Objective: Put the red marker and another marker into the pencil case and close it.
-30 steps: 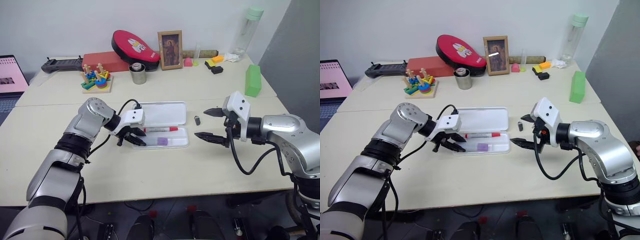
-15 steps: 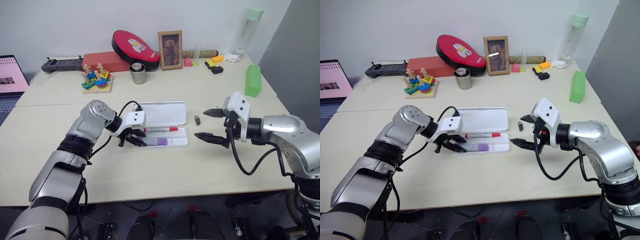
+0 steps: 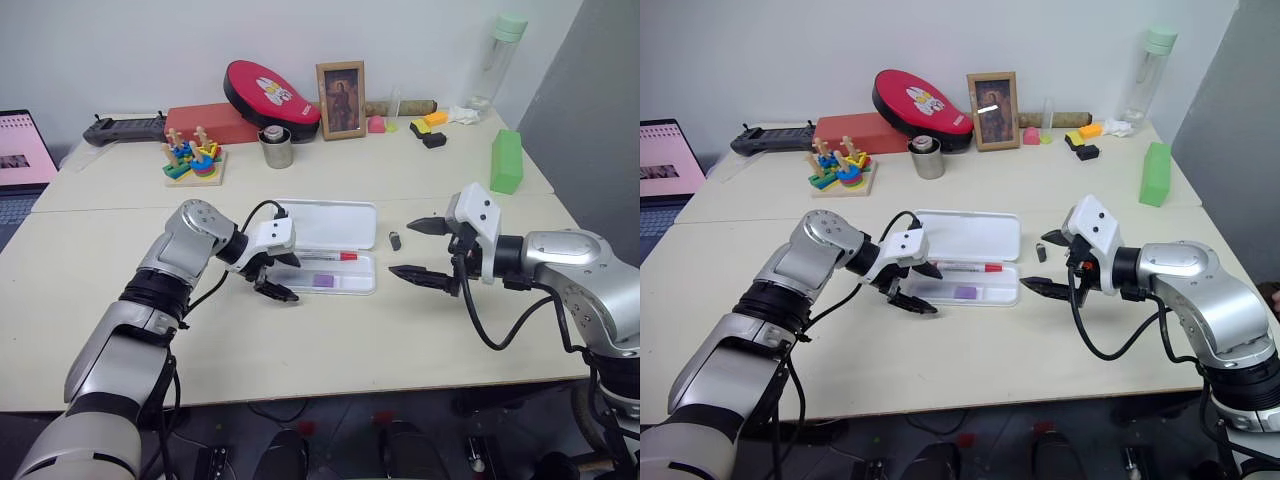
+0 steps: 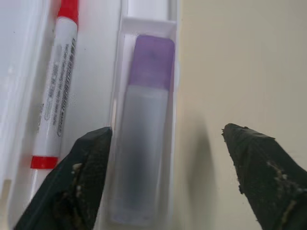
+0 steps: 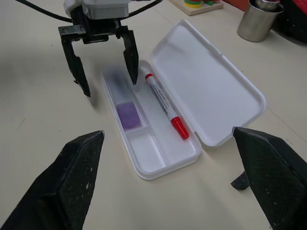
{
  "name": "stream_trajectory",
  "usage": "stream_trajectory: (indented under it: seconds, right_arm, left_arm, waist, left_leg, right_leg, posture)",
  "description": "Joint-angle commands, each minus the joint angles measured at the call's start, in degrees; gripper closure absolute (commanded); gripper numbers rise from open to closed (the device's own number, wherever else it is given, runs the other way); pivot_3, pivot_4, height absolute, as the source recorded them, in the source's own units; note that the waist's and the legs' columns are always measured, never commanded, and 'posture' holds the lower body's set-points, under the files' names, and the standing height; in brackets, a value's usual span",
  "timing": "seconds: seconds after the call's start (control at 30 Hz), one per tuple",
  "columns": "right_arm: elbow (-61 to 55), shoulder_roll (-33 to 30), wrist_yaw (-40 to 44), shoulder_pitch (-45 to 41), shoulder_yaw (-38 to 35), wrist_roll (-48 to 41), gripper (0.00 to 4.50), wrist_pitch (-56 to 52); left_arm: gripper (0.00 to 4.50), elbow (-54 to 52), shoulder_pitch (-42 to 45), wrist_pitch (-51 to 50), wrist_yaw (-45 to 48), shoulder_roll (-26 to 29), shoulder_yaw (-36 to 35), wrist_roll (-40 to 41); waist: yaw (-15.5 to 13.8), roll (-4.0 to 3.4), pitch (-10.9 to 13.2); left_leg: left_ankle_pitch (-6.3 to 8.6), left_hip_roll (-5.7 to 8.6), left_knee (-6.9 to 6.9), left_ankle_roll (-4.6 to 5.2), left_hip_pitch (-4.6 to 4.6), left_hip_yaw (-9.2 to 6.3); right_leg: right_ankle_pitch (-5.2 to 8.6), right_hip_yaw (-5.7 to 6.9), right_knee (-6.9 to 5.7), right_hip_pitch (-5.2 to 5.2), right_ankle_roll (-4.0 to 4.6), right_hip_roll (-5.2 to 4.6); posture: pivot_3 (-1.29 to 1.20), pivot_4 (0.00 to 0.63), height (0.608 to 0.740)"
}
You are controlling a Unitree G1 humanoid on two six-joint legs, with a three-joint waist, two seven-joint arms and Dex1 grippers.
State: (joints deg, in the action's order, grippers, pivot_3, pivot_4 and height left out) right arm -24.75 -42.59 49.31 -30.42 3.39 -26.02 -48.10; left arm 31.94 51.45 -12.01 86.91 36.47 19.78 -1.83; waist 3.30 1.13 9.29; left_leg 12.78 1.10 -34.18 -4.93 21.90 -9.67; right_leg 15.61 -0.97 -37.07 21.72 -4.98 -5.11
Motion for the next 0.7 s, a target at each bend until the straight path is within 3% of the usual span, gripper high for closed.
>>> stream_trajectory:
  seconds: [0.03, 0.23, 0.5, 0.7]
  right_arm:
    - [-0.83, 0.35, -0.73, -1.16, -0.26, -0.5, 0.0, 0.27]
    - [2.5, 2.98, -3.79, -2.72, 2.08, 1.34, 0.0, -0.75]
    - [20.61, 16.57, -23.58, -7.91, 3.1, 10.62, 0.0, -6.82]
    - [32.7, 24.55, -33.59, -11.6, 1.03, 15.24, 0.0, -4.14]
  left_arm:
    - [0.0, -7.44, -0.77, -5.81, -0.05, -0.23, -3.63, 4.69]
    - [0.0, -16.41, -4.08, -12.35, -6.05, -1.68, -8.76, 10.06]
    - [0.0, -26.9, -11.18, -11.82, -22.74, -8.86, -19.49, 16.51]
    - [0.0, -33.67, -17.16, -10.98, -29.8, -10.49, -20.19, 16.96]
  waist:
    - [0.0, 0.0, 0.0]
    - [0.11, 0.0, 0.0]
    - [0.0, 0.02, -0.03]
    - [0.02, 0.0, -0.04]
  left_leg:
    - [0.0, 0.0, 0.0, 0.0, 0.0, -0.01]
    - [0.0, -0.01, -0.01, 0.0, -0.03, 0.0]
    - [-0.02, 0.0, -0.21, 0.0, -0.14, -0.01]
    - [-0.1, 0.03, -0.18, -0.14, -0.08, -0.03]
  right_leg:
    - [0.0, 0.0, 0.0, 0.0, 0.0, 0.0]
    - [-0.03, -0.01, -0.03, -0.01, 0.05, 0.0]
    - [-0.21, -0.06, -0.02, -0.17, 0.19, 0.0]
    - [-0.26, -0.07, -0.02, -0.08, 0.26, 0.0]
  posture:
    - [0.0, 0.15, 0.74]
    - [0.0, 0.15, 0.74]
    - [0.0, 0.15, 0.74]
    - [0.0, 0.15, 0.74]
